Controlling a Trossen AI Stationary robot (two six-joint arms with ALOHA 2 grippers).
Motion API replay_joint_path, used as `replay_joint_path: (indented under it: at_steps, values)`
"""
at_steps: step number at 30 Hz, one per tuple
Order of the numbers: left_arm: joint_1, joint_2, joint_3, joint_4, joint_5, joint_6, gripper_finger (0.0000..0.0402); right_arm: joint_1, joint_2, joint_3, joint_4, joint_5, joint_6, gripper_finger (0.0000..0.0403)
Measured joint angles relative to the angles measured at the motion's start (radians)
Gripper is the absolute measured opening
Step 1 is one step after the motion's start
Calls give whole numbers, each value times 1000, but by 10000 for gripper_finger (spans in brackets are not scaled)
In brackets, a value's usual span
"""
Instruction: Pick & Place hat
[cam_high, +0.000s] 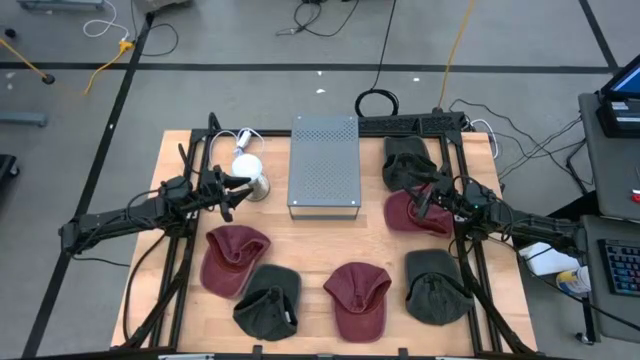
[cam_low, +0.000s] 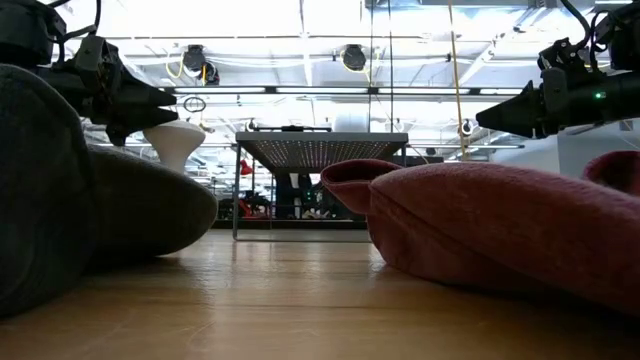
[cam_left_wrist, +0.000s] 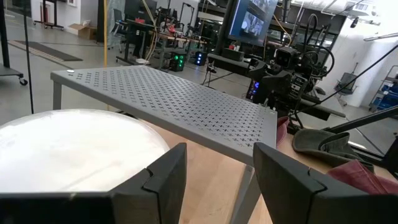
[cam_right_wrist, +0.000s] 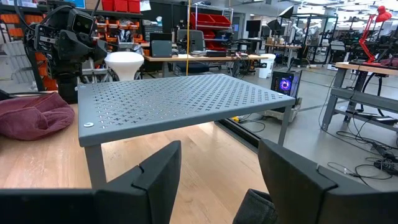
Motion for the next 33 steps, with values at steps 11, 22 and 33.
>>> replay_joint_path:
  at_steps: [11,22,33]
  values:
    - [0,0,10,-6,-17,-31,187,0,0,0,0,0,0,210]
    - [0,29,376,-420,130,-39,187,0,0,0,0,0,0,210]
    - [0,209,790,-893,148,-376,186,0,0,0,0,0,0,210]
